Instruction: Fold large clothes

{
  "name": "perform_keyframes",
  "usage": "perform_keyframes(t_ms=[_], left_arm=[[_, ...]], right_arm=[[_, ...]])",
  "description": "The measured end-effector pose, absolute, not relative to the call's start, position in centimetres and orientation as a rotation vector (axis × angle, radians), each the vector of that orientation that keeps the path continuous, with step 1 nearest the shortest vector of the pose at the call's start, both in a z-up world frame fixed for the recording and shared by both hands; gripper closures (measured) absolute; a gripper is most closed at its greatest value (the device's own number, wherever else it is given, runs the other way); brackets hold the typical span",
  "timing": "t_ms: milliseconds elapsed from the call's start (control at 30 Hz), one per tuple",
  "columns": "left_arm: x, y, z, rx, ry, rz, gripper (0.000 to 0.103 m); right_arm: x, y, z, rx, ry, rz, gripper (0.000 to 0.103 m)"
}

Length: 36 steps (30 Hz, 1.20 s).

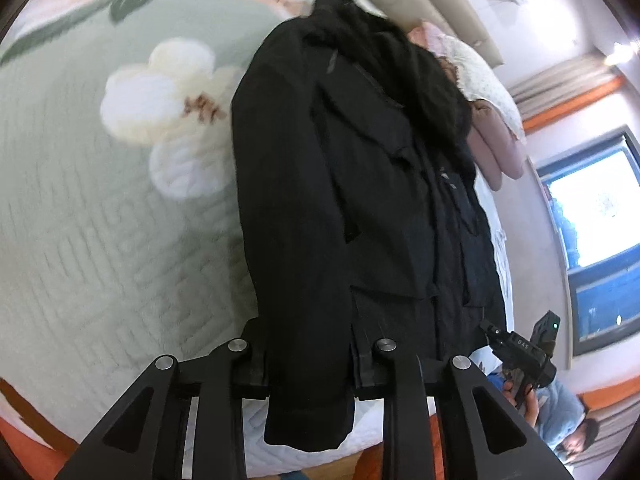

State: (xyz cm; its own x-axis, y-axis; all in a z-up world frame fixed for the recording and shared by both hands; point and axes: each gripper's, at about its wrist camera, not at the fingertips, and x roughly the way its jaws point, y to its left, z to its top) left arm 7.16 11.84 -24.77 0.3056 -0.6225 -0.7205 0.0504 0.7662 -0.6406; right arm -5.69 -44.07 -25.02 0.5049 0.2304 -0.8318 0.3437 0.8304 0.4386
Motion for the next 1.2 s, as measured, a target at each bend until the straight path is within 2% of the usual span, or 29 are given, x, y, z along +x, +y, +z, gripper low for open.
perform_keyframes(t_ms=[33, 100, 233, 500, 667, 833, 1033, 1200], left_arm=[[7.1, 12.0, -24.7, -0.579, 1.178, -0.484, 0.077], [6.9, 12.5, -23.9, -0.576, 1.142, -0.488, 0.083], [7.0, 12.5, -20.2, -0.569, 1.049, -0.528, 0.086], [10.4, 12.4, -10.6, -0.543, 0.866, -0.595, 0.086], [14.2, 12.6, -7.3, -0.557, 0.793, -0.604, 0.086], [18.4, 11.9, -7.7, -0.548, 0.763, -0.600, 0.086], [25.3, 10.9, -12.4, -0.561, 0.774, -0.635, 0.086], [28.2, 10.3, -13.5, -0.588, 0.792, -0.621, 0.086]], right_arm=[[-5.6, -43.9, -24.7, 0.605, 1.053, -0.078, 0.070], [-5.9, -43.8, -24.1, 0.588, 1.041, -0.081, 0.075], [-6.1, -43.3, -21.8, 0.550, 0.997, -0.068, 0.081], [-3.7, -46.4, -13.7, 0.632, 0.881, 0.012, 0.083], [-0.5, -47.3, -7.8, 0.587, 0.776, 0.026, 0.083], [3.7, -46.8, -6.1, 0.542, 0.712, 0.056, 0.083], [9.6, -45.5, -8.1, 0.458, 0.717, 0.068, 0.083], [14.8, -46.4, -9.4, 0.479, 0.783, 0.035, 0.083]])
